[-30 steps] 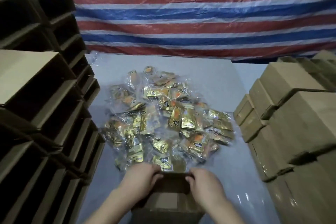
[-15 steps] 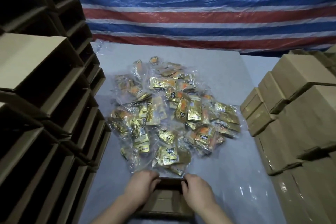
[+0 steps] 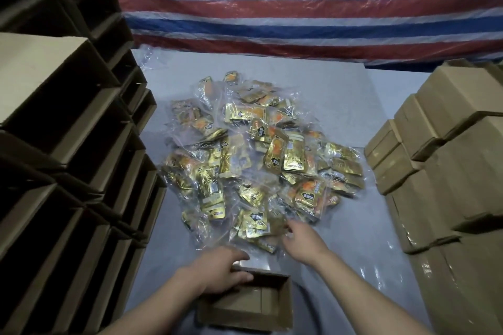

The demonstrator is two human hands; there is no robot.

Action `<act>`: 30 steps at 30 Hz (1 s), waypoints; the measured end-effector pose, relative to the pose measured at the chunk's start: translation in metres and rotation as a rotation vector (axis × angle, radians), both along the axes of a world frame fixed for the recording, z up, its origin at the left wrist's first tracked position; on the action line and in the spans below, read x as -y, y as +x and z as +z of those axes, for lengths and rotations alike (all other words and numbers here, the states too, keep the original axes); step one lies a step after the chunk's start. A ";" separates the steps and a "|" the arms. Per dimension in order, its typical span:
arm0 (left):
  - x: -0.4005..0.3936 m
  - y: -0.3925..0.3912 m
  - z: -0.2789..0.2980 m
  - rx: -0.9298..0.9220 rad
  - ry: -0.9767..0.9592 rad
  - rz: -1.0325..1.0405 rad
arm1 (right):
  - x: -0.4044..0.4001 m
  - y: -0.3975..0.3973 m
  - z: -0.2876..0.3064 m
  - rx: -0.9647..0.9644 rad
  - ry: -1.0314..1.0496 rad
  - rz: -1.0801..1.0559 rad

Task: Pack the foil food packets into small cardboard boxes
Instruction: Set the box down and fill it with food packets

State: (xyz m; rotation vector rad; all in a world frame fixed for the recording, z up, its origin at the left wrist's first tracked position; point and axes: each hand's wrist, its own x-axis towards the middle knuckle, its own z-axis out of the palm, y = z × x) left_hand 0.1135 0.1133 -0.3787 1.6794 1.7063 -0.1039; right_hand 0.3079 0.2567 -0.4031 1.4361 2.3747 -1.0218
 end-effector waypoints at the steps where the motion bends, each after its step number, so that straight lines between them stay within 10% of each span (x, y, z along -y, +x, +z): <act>1: 0.001 0.000 -0.001 0.020 0.013 -0.024 | -0.005 -0.002 -0.006 0.012 0.006 0.063; 13: -0.008 -0.012 -0.017 -0.189 0.215 0.014 | -0.032 -0.056 -0.068 0.369 0.129 0.399; 30: -0.032 -0.014 -0.018 -0.097 0.147 0.129 | -0.060 -0.008 -0.009 -0.331 -0.151 -0.012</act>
